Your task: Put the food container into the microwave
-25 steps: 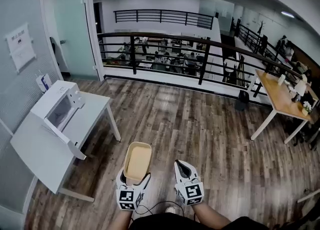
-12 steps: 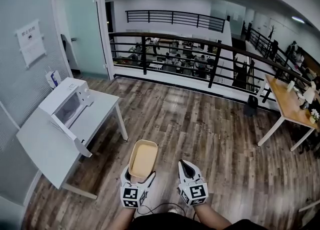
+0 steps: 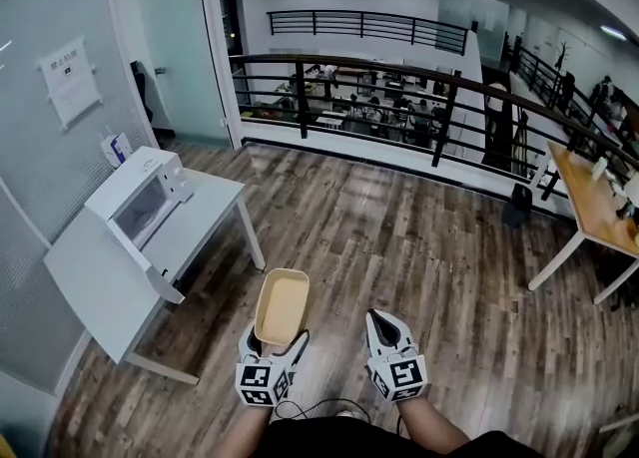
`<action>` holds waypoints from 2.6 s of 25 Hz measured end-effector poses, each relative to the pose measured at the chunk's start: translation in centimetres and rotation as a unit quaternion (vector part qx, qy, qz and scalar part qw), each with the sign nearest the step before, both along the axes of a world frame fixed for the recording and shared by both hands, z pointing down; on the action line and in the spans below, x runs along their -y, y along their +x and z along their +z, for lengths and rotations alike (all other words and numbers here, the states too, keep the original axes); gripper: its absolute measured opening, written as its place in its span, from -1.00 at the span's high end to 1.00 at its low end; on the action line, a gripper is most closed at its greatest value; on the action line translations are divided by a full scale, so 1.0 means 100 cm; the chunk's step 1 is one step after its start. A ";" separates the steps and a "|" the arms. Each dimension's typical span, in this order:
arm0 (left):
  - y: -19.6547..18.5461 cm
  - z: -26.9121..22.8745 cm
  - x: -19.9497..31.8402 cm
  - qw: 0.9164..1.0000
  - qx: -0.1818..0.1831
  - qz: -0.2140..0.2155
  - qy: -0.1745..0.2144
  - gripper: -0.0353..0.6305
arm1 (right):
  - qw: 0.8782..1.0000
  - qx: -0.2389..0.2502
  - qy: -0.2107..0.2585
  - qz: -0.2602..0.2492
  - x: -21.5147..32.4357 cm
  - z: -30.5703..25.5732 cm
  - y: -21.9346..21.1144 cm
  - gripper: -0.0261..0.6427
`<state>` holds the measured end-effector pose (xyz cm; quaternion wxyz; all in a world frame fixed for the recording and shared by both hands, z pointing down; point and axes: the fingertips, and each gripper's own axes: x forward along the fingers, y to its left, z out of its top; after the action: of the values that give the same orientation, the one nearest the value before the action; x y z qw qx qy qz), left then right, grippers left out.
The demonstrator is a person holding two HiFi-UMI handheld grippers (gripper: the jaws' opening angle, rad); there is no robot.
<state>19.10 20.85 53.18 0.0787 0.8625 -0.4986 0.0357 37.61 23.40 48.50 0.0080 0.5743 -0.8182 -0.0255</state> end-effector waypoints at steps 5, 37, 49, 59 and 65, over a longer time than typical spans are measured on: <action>0.003 -0.001 0.004 1.000 0.007 -0.016 -0.002 -0.59 | 1.000 0.007 -0.007 -0.015 0.009 0.004 0.001 0.90; -0.070 0.007 0.184 0.999 -0.001 0.045 -0.002 -0.59 | 1.000 -0.013 -0.018 -0.019 0.195 -0.007 -0.116 0.90; -0.080 0.014 0.228 0.999 -0.008 0.039 -0.004 -0.59 | 0.999 -0.021 -0.032 -0.025 0.248 0.002 -0.130 0.90; -0.104 0.011 0.301 0.999 0.002 -0.033 -0.005 -0.59 | 0.996 -0.008 -0.028 -0.082 0.345 0.002 -0.147 0.90; -0.123 0.008 0.344 0.995 0.007 -0.099 -0.006 -0.59 | 0.990 0.000 -0.026 -0.137 0.405 0.001 -0.165 0.90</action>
<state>6.78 -13.59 54.00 0.0836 0.8084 -0.5815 0.0373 21.12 -17.14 48.56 0.0194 0.4559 -0.8898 -0.0055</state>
